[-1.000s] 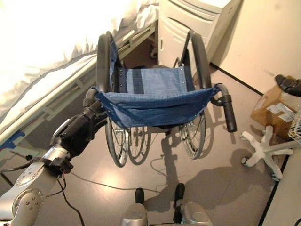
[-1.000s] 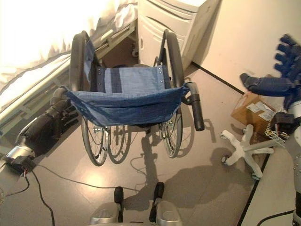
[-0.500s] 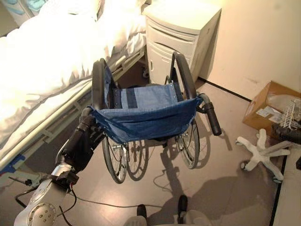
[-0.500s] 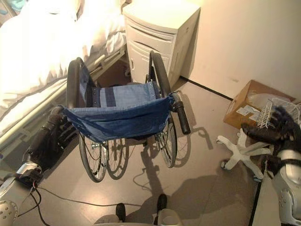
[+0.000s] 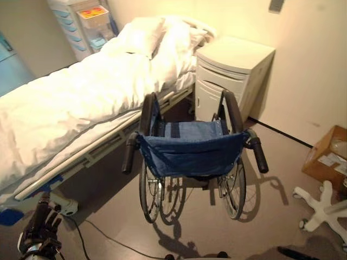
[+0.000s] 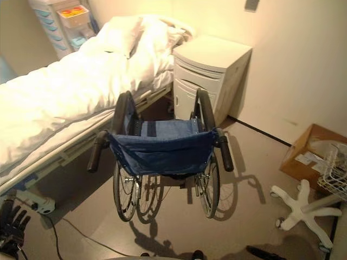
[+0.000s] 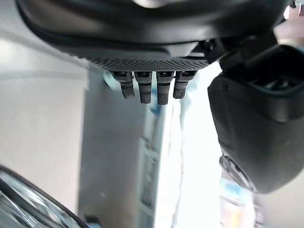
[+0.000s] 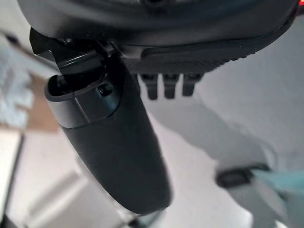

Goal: Push the wheelchair next to the bed

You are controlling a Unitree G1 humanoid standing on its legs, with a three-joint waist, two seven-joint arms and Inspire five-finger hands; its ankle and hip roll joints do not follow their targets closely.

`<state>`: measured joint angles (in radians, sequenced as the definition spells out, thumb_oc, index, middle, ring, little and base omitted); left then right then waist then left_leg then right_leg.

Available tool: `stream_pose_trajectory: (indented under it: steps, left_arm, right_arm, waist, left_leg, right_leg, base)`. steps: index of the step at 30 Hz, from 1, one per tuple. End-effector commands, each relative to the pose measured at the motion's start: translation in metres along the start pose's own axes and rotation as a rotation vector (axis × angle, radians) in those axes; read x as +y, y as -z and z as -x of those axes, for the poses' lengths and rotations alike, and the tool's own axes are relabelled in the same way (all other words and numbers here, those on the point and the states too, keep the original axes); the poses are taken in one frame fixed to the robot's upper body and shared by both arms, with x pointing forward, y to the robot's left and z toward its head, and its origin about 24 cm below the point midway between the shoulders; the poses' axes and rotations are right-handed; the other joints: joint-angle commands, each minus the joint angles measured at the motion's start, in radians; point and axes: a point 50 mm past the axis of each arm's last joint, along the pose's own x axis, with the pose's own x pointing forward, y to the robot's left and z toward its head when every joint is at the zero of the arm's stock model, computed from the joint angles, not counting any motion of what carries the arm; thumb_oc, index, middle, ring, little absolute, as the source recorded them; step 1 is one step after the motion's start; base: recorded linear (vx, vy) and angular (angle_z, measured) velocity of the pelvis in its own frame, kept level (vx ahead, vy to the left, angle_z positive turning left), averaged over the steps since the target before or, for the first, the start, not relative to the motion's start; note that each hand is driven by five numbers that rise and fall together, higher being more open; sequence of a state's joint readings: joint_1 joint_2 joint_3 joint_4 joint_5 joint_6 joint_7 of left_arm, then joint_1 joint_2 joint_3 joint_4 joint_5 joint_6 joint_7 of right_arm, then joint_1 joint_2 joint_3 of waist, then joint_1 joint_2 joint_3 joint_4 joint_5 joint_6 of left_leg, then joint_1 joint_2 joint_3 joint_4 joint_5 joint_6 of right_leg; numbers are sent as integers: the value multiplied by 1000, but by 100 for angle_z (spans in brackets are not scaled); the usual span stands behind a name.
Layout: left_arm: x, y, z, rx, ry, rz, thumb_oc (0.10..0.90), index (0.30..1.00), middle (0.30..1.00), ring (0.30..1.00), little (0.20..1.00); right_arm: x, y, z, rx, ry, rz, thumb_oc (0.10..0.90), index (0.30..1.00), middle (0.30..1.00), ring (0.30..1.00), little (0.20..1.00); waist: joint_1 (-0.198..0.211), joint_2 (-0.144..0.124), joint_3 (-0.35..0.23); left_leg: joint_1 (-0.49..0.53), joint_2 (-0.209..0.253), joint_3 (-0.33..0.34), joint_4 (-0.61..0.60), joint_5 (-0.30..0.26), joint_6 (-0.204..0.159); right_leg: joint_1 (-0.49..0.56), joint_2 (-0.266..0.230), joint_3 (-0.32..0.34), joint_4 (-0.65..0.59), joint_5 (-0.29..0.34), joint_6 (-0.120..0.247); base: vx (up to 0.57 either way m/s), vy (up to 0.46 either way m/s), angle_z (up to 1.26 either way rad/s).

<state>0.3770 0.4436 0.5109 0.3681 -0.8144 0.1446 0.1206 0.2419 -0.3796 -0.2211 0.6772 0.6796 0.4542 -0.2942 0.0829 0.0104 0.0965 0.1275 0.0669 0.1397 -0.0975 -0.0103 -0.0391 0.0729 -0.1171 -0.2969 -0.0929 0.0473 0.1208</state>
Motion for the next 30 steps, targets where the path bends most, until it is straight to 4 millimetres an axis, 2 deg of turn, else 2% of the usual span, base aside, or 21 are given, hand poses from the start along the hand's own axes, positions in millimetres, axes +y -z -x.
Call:
stream_pose_trajectory:
  steps: [1, 3, 5, 6, 7, 9, 10, 12, 13, 17, 18, 24, 30]
  left_arm:
    - [-20, -62, -10, -258, 81, -80, 800, 900, 900, 900, 900]
    - [-20, -52, -12, -222, 77, -74, 800, 900, 900, 900, 900]
    - [-21, -43, -13, -184, 92, -66, 800, 900, 900, 900, 900]
    - [-24, -28, -15, -138, 101, -101, 800, 900, 900, 900, 900]
    - [-26, -23, -15, -123, 104, -111, 800, 900, 900, 900, 900]
    - [-32, 5, -16, -20, 125, -157, 800, 900, 900, 900, 900]
    - [-40, 34, -15, 83, 159, -163, 800, 900, 900, 900, 900]
    - [-45, 52, -13, 147, 180, -194, 800, 900, 900, 900, 900]
    - [-48, 82, -7, 243, 190, -240, 800, 900, 900, 900, 900]
    - [-46, 141, 12, 516, 195, -269, 800, 900, 900, 900, 900]
    - [-46, 157, 18, 592, 215, -339, 800, 900, 900, 900, 900]
    - [-34, 206, 49, 879, 161, -530, 800, 900, 900, 900, 900]
    - [-34, 219, 62, 970, 81, -564, 800, 900, 900, 900, 900]
  right_arm:
    - [11, -32, 0, -91, 12, -6, 800, 900, 900, 900, 900]
    - [9, -14, -7, -37, 30, 57, 800, 900, 900, 900, 900]
    - [8, -5, -10, -6, 45, 88, 800, 900, 900, 900, 900]
    - [8, 8, -12, 35, 60, 117, 800, 900, 900, 900, 900]
    - [8, 11, -13, 51, 61, 125, 800, 900, 900, 900, 900]
    - [3, 28, -16, 114, 76, 184, 800, 900, 900, 900, 900]
    - [1, 41, -17, 162, 65, 234, 800, 900, 900, 900, 900]
    - [1, 48, -18, 183, 55, 246, 800, 900, 900, 900, 900]
    - [6, 56, -18, 194, 17, 264, 800, 900, 900, 900, 900]
    - [25, 72, -16, 225, -106, 349, 800, 900, 900, 900, 900]
    - [29, 79, -14, 254, -142, 370, 800, 900, 900, 900, 900]
    - [42, 88, -13, 274, -244, 383, 800, 900, 900, 900, 900]
    - [53, 91, -12, 255, -281, 422, 800, 900, 900, 900, 900]
  waist:
    - [9, -19, 16]
    - [16, -16, 16]
    - [19, -14, 15]
    - [22, -12, 16]
    - [23, -12, 16]
    - [26, -8, 17]
    - [25, -6, 17]
    - [25, -5, 17]
    - [24, -3, 17]
    - [10, -6, 15]
    - [0, -10, 13]
    - [-25, -18, -9]
    - [-32, -26, -22]
  left_leg:
    - [15, -19, 6, 15, -23, -28]
    - [10, -20, 2, 16, -22, -28]
    - [7, -20, 0, 17, -22, -28]
    - [5, -20, -1, 18, -22, -27]
    - [4, -20, -2, 18, -22, -26]
    - [1, -22, -6, 18, -21, -24]
    - [0, -23, -6, 17, -21, -21]
    - [-1, -23, -7, 16, -22, -20]
    - [-3, -25, -9, 14, -21, -16]
    - [-4, -28, -6, 12, -22, -11]
    - [-2, -28, -1, 10, -25, -9]
    - [0, -30, 14, 10, -32, -3]
    - [7, -29, 21, 10, -38, -1]
  right_leg:
    - [-1, -54, -7, 6, 25, 66]
    - [-1, -54, -11, 6, 23, 65]
    - [-2, -54, -12, 6, 22, 64]
    - [-2, -54, -14, 6, 22, 63]
    - [-2, -54, -15, 6, 22, 63]
    - [-3, -53, -18, 6, 22, 62]
    - [-4, -53, -20, 6, 23, 62]
    - [-4, -53, -20, 6, 23, 61]
    - [-4, -52, -20, 6, 25, 61]
    - [-7, -53, -17, 6, 28, 62]
    - [-8, -52, -15, 6, 28, 62]
    - [-9, -47, -5, 6, 25, 61]
    - [-6, -44, 2, 6, 26, 59]
  base:
    - [13, 20, 17]
    - [12, 20, 17]
    - [9, 14, 17]
    - [4, 9, 23]
    - [1, 7, 18]
    - [1, 7, 5]
    - [0, 0, 0]
    - [-2, -2, -2]
    - [-6, -8, -5]
    - [-2, -3, -1]
    - [0, 0, 0]
    - [-4, -10, -2]
    - [11, -30, -6]
